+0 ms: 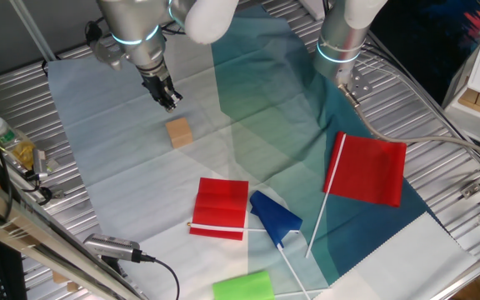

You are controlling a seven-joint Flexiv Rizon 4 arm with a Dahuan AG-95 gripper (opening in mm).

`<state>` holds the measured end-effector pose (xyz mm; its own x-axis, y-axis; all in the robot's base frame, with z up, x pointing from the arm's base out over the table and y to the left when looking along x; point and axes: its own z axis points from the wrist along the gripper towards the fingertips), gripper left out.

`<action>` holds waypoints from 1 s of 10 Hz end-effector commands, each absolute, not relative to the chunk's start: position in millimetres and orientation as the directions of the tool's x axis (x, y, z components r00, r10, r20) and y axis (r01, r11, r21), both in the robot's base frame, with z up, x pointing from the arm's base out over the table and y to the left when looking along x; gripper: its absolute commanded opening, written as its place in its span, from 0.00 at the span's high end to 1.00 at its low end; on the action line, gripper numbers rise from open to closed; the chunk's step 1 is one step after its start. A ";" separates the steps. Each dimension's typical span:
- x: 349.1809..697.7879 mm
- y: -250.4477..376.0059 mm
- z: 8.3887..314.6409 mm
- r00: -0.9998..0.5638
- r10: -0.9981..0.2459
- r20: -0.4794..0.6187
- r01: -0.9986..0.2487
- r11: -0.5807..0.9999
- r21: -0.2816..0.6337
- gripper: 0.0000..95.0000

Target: Use the gripper to push the small block from left to right

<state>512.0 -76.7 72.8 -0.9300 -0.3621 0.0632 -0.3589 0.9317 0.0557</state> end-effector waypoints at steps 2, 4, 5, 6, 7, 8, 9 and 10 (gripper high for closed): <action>513.0 -77.5 63.2 -0.928 -0.367 0.057 -0.364 0.930 0.058 1.00; 513.5 -77.6 57.3 -0.927 -0.371 0.053 -0.368 0.928 0.062 1.00; 513.6 -77.6 56.0 -0.926 -0.373 0.053 -0.370 0.927 0.062 1.00; 513.5 -77.4 52.5 -0.925 -0.375 0.052 -0.372 0.926 0.063 1.00; 513.4 -77.2 50.6 -0.925 -0.376 0.051 -0.373 0.926 0.064 1.00; 512.7 -76.8 47.1 -0.925 -0.377 0.049 -0.374 0.925 0.065 1.00; 511.9 -76.4 44.8 -0.924 -0.379 0.046 -0.375 0.925 0.066 1.00; 511.3 -76.1 43.7 -0.925 -0.378 0.045 -0.375 0.925 0.066 1.00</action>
<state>510.5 -76.3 43.0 -0.9248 -0.3777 0.0456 -0.3745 0.9249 0.0658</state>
